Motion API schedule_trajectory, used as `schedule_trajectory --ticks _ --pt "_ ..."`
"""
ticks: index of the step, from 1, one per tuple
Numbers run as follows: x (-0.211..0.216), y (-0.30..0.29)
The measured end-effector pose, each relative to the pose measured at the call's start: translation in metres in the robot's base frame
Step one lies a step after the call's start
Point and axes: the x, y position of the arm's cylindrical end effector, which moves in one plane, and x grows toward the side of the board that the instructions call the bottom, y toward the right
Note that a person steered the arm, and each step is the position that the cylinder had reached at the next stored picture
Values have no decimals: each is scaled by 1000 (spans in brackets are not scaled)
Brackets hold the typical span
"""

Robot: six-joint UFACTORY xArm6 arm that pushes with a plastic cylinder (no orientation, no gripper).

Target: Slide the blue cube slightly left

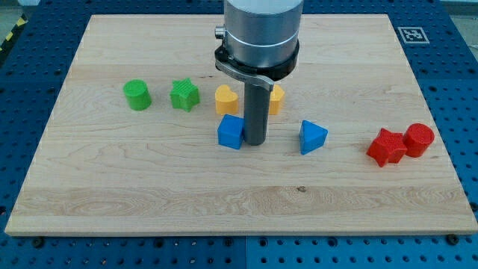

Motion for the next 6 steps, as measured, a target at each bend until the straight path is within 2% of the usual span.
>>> schedule_trajectory --ticks 3,6 --pt "16 12" --pt "7 -26"
